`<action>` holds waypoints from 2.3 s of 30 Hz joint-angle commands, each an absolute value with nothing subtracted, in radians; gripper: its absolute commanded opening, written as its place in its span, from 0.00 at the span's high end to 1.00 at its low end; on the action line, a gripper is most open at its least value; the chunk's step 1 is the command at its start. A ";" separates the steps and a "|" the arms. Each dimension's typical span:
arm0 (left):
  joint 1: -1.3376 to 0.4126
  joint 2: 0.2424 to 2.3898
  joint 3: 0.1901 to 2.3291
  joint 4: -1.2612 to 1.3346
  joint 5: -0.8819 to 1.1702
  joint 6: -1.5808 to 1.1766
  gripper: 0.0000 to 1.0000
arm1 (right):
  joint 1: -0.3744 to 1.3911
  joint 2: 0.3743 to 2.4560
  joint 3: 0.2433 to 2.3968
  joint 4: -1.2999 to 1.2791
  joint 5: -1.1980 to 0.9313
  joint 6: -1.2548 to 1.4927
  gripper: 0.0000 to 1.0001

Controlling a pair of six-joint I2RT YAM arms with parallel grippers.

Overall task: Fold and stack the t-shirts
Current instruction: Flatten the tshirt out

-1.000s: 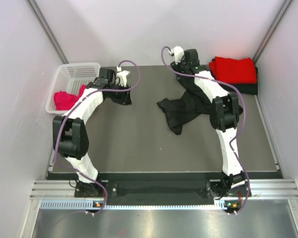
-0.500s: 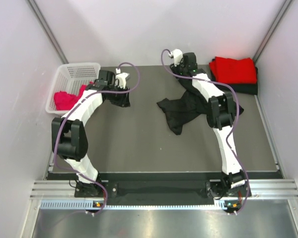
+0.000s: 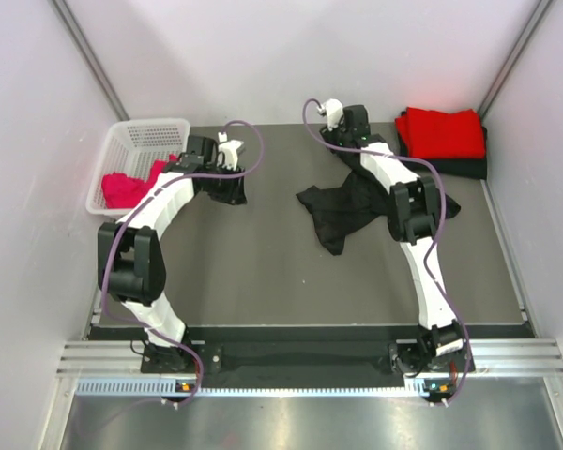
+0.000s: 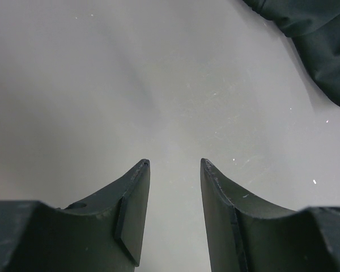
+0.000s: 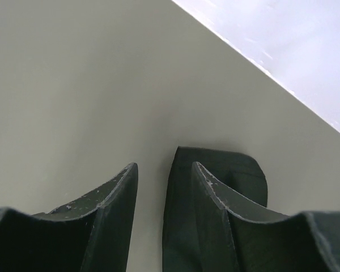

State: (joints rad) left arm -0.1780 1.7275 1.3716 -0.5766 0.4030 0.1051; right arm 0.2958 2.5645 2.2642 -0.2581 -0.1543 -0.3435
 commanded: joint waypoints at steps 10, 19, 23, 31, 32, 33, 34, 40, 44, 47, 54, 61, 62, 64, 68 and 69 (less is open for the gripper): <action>-0.176 1.643 1.344 -0.509 0.422 0.080 0.54 | 0.311 2.661 2.465 -0.288 -0.097 -0.393 0.60; -0.175 1.637 1.358 -0.502 0.433 0.074 0.54 | 0.310 2.654 2.441 -0.351 -0.083 -0.463 0.62; -0.176 1.629 1.356 -0.502 0.430 0.078 0.54 | 0.310 2.632 2.399 -0.351 -0.090 -0.482 0.63; -0.176 1.629 1.365 -0.503 0.434 0.074 0.54 | 0.330 2.651 2.424 -0.385 -0.095 -0.529 0.66; -0.176 1.629 1.367 -0.505 0.433 0.074 0.54 | 0.331 2.652 2.425 -0.390 -0.098 -0.534 0.67; -0.176 1.629 1.368 -0.506 0.436 0.072 0.54 | 0.334 2.654 2.428 -0.391 -0.098 -0.540 0.67; -0.176 1.626 1.371 -0.506 0.436 0.068 0.54 | 0.334 2.655 2.430 -0.394 -0.092 -0.545 0.67; -0.175 1.605 1.376 -0.506 0.448 0.049 0.54 | 0.336 2.671 2.447 -0.413 -0.066 -0.558 0.67; -0.176 1.588 1.378 -0.505 0.456 0.037 0.53 | 0.336 2.675 2.447 -0.397 -0.045 -0.566 0.67; -0.175 1.577 1.381 -0.512 0.457 0.035 0.54 | 0.331 2.683 2.456 -0.390 -0.018 -0.571 0.67; -0.176 1.557 1.384 -0.518 0.462 0.035 0.53 | 0.333 2.706 2.474 -0.402 0.023 -0.614 0.71; -0.175 1.543 1.382 -0.522 0.457 0.038 0.53 | 0.341 2.707 2.471 -0.420 0.008 -0.646 0.85; -0.175 1.537 1.381 -0.523 0.457 0.041 0.53 | 0.342 2.706 2.470 -0.420 0.003 -0.647 0.90; -0.176 1.534 1.379 -0.526 0.453 0.046 0.53 | 0.341 2.697 2.456 -0.417 0.005 -0.650 0.94; -0.175 1.532 1.382 -0.526 0.443 0.054 0.53 | 0.336 2.588 2.315 -0.342 -0.037 -0.634 1.00; -0.175 1.537 1.387 -0.528 0.442 0.061 0.53 | 0.336 2.562 2.301 -0.321 -0.032 -0.629 1.00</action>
